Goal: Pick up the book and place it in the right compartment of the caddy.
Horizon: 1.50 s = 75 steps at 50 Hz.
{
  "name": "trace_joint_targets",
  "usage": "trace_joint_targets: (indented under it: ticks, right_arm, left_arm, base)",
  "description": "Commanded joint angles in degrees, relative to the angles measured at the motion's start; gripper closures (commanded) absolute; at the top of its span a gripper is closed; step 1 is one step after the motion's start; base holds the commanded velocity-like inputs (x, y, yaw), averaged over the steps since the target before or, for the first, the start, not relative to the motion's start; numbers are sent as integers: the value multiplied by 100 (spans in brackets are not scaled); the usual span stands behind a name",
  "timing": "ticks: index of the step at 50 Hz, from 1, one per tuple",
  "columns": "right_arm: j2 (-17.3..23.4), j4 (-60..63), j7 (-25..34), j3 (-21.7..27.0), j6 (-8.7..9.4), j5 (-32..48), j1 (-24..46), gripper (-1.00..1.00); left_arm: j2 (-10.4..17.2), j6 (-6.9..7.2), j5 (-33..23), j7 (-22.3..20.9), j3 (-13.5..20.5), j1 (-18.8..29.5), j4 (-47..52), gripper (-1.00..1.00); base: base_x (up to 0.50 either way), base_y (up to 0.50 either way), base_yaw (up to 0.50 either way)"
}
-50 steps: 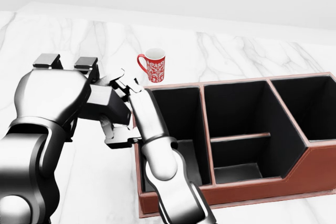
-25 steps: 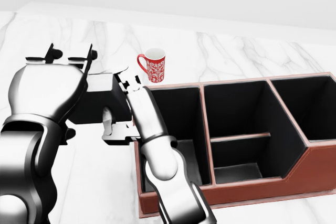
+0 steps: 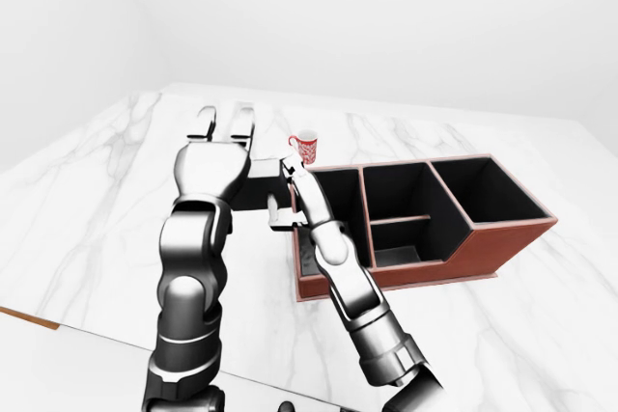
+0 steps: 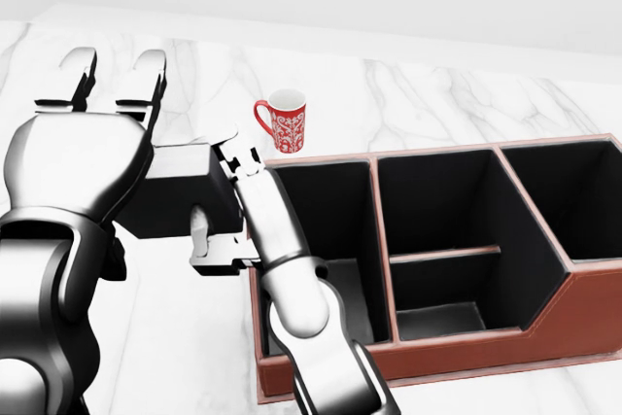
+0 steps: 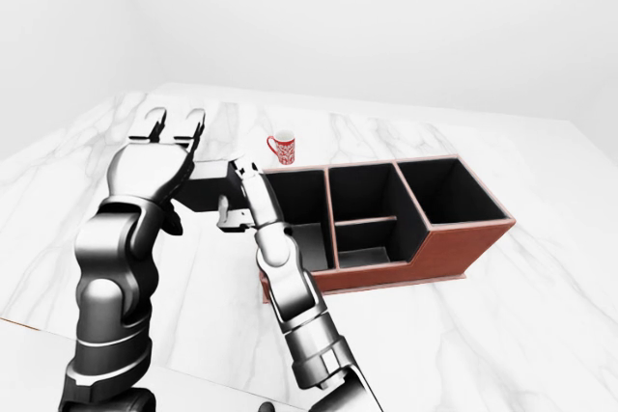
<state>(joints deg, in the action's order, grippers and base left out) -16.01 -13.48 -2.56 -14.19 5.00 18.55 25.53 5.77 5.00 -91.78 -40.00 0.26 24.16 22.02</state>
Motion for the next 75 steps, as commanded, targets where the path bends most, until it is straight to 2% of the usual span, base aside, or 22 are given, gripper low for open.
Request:
trace_joint_targets:
  ticks: [1, 3, 9, 12, 21, 31, 35, 38, 43, 48, 62, 75]
  right_arm:
    - [31, -200, -133, 54, 0, 125, -12, 100]
    - [-8, 172, -24, 59, 0, 160, 64, 100]
    - [40, -175, -118, 72, 0, 133, -29, 100]
    - [15, 258, 4, 71, 0, 163, 57, 100]
    - [77, 159, -50, 72, 0, 129, 19, 100]
    - [92, 519, 65, 134, 0, 132, 172, 100]
    - [151, 370, 8, 149, 0, 93, 124, 100]
    - [168, 716, 113, 203, 0, 107, 232, 100]
    - [275, 599, 52, 268, 0, 18, 191, 100]
    - [344, 1007, 144, 349, 0, -7, 320, 100]
    - [607, 1128, 118, 521, 0, -166, 313, 100]
    - [782, 1394, 149, 643, 0, -237, 306, 100]
  left_arm:
    - [60, 0, 27, 0, 57, 107, 33, -100]
    - [92, 0, 58, 0, 91, 153, 26, -100]
    - [176, 0, 217, 0, 191, 165, 265, -100]
    - [273, 0, 329, 0, 315, 204, 397, -100]
    - [568, 0, 710, 0, 603, 195, 660, -100]
    - [776, 0, 1412, 0, 942, 10, 799, -100]
    - [879, 0, 1711, 0, 987, -4, 687, -100]
    - [901, 0, 1953, 0, 1060, -8, 708, -100]
    - [913, 0, 2419, 0, 1057, -140, 677, -100]
    - [918, 0, 2839, 0, 1011, -302, 573, -100]
    - [953, 0, 3553, 0, 994, -521, 511, -100]
    - [1355, 0, 3949, 0, 1237, -391, 396, -100]
  base:
    - [0, 0, 0]
    - [0, 0, 0]
    - [0, 0, 0]
    - [0, 0, 0]
    - [0, 0, 0]
    - [0, 0, 0]
    - [0, 0, 0]
    - [0, 0, 0]
    - [0, 0, 0]
    - [0, 0, 0]
    - [0, 0, 0]
    - [0, 0, 0]
